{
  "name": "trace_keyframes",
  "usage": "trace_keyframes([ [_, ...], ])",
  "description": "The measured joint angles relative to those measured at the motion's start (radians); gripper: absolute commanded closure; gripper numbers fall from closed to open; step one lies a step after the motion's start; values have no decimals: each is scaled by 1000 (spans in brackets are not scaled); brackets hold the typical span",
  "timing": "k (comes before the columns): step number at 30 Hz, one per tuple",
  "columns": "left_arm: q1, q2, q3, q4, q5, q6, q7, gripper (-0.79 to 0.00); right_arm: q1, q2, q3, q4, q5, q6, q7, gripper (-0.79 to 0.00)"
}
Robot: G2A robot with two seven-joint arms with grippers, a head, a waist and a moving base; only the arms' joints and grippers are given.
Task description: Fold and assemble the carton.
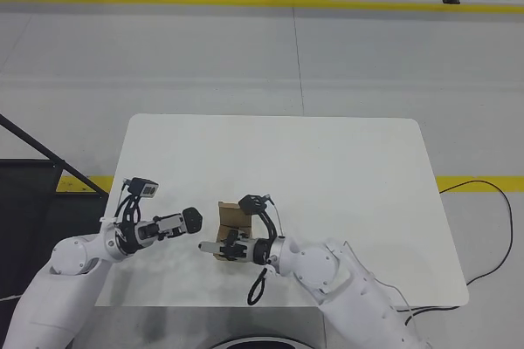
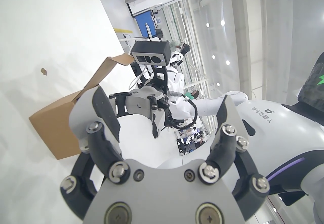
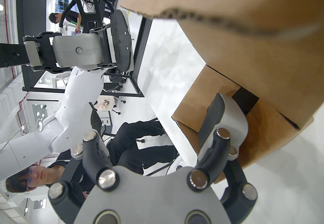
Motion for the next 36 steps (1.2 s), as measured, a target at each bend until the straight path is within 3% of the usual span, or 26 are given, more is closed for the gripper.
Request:
trace_keyframes([
  [15,6,1,-8,-1,-9,0,1,-785,3,-5,-7,4,-11,6,-4,-785],
  [36,7,0,-7,3,-8,-4,4,-785,-95,15,47,-101,-54,-161,-98,-785],
])
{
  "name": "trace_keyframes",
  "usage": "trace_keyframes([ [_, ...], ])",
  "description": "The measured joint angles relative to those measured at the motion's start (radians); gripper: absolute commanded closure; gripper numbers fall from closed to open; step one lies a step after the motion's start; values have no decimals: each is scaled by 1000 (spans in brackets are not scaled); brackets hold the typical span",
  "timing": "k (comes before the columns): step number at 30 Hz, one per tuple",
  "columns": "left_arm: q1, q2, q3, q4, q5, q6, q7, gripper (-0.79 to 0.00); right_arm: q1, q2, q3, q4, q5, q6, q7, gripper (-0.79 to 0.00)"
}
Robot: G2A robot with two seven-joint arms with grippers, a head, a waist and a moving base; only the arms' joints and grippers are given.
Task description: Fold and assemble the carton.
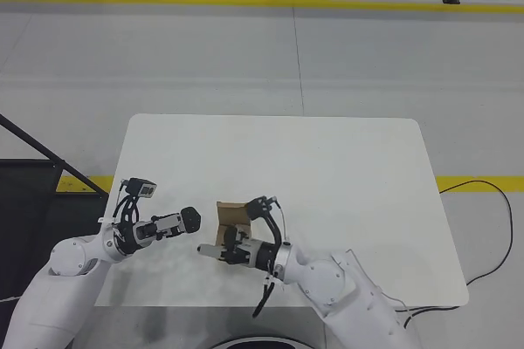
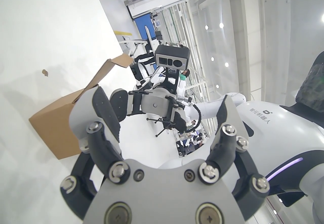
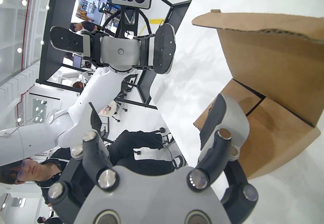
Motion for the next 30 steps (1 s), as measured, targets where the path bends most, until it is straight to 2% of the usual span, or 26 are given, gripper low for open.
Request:
trace_keyframes([
  [3,-1,0,1,0,1,-1,1,-785,-8,2,8,3,8,-21,-10,-785],
  [20,-11,-2,4,12,-1,1,-1,-785,79,-21,-41,105,39,79,39,-785],
  [30,-2,-1,-3,5,-4,0,0,-785,90,-27,-54,127,34,127,55,-785],
])
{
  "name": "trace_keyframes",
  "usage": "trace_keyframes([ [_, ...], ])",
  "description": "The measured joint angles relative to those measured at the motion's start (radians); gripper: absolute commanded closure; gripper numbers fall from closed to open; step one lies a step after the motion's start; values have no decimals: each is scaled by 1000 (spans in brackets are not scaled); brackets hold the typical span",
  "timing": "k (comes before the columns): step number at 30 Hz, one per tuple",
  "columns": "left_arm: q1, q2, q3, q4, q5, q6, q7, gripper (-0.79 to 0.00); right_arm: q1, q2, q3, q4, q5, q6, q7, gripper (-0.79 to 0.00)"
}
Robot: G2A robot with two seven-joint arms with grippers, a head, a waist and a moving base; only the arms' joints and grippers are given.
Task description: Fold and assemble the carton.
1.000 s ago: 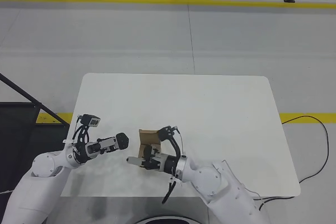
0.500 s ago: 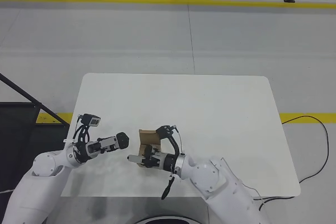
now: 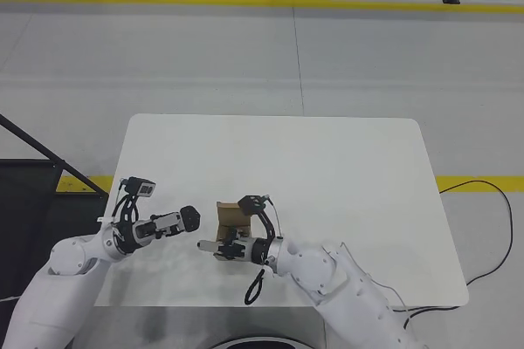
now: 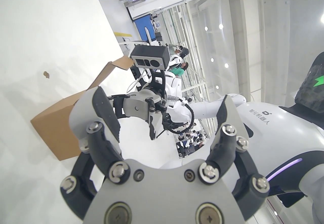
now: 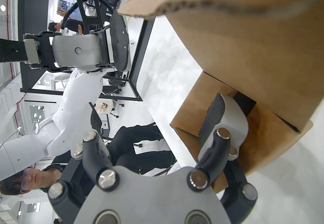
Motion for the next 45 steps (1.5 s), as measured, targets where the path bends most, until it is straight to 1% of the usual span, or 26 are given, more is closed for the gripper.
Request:
trace_keyframes([
  [12,7,1,-2,-5,2,2,-2,-785,6,-3,1,12,2,12,15,-785],
  [15,6,1,1,-5,1,2,-2,-785,2,-3,1,0,-6,2,5,-785],
  [27,0,-1,7,-4,2,3,-3,-785,-60,8,22,-94,-59,-66,-50,-785],
  [32,-6,-2,10,0,24,-2,8,-785,-108,21,56,-154,-76,-129,-73,-785],
  [37,-48,-9,25,28,58,28,90,-785,-180,41,133,-221,-73,-199,-107,-785],
  [40,-83,-14,40,59,48,35,101,-785,-223,53,185,-239,-52,-229,-118,-785],
  [42,-107,-18,53,81,45,41,103,-785,-243,59,210,-241,-35,-240,-110,-785],
  [45,-153,-27,84,112,52,49,109,-785,-258,66,230,-234,-12,-240,-61,-785],
])
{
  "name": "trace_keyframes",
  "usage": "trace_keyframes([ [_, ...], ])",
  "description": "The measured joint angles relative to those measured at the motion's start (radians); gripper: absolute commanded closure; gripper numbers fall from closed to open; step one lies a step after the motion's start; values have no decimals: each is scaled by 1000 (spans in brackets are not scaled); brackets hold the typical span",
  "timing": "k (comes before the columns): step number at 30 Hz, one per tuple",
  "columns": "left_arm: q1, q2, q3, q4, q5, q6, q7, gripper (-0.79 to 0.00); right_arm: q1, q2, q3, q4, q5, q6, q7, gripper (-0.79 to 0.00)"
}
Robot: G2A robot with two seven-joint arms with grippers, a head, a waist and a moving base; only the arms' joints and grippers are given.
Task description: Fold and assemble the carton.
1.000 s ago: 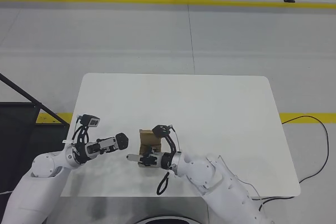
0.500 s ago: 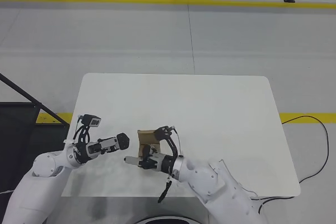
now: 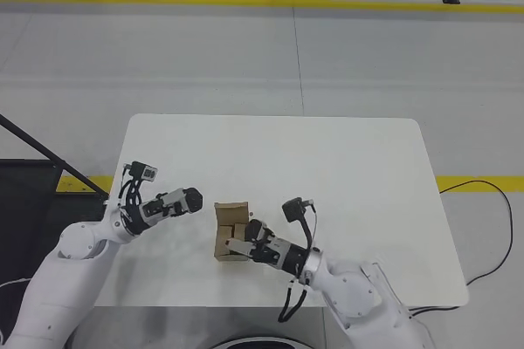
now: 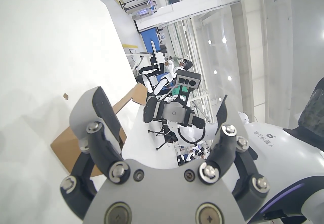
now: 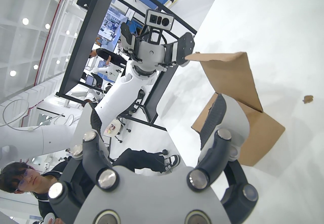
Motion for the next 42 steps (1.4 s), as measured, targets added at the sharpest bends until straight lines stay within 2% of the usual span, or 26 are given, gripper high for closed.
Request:
trace_keyframes([
  [7,-101,-22,76,47,23,17,23,-785,7,7,0,51,48,-21,81,-785],
  [12,-146,-36,120,63,41,25,41,-785,8,15,-6,76,91,-86,159,-785],
  [16,-167,-45,145,70,54,26,44,-785,18,19,-11,91,97,-96,197,-785],
  [30,-163,-51,154,46,78,8,9,-785,90,4,-96,142,73,-57,129,-785],
  [42,-131,-47,137,-6,94,-7,-15,-785,124,-11,-123,172,127,-15,32,-785],
])
